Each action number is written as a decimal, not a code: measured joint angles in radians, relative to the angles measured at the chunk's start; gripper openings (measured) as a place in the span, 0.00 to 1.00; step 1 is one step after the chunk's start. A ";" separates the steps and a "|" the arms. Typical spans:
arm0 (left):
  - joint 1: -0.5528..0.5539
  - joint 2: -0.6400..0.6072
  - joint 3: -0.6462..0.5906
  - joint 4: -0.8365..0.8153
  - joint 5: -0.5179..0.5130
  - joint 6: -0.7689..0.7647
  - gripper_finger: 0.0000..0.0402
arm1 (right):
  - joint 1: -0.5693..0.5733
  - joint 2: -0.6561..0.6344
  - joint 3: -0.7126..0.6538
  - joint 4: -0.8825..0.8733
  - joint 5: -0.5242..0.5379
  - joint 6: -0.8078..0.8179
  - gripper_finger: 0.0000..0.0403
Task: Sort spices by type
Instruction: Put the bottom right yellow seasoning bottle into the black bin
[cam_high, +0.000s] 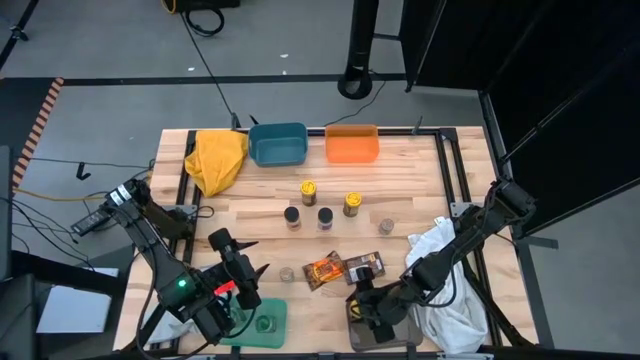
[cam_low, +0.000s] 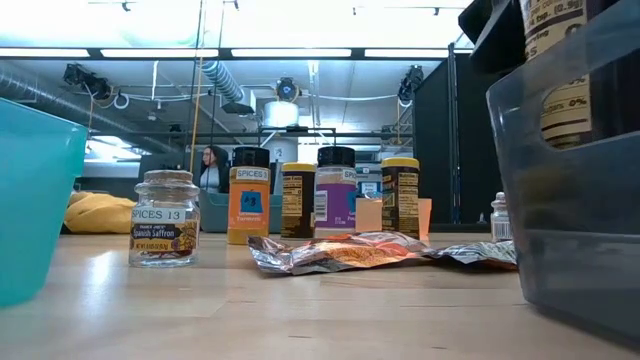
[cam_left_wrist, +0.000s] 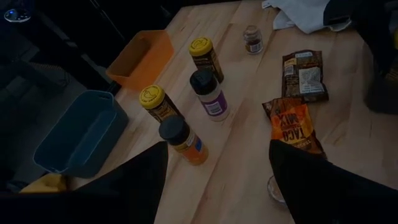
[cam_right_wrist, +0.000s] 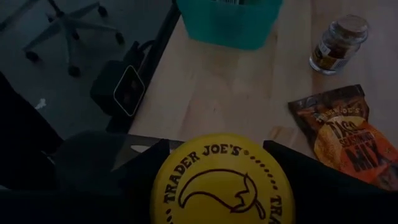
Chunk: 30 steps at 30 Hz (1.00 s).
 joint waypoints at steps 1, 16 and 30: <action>0.000 0.000 0.000 -0.001 -0.001 0.000 0.71 | 0.000 0.000 0.000 0.000 0.000 0.000 0.65; 0.000 0.000 0.000 -0.007 -0.003 0.000 0.71 | -0.001 0.000 0.000 0.000 0.000 0.017 0.72; 0.000 0.000 0.000 -0.007 -0.003 -0.003 0.71 | -0.002 -0.002 0.000 -0.020 0.000 0.019 0.68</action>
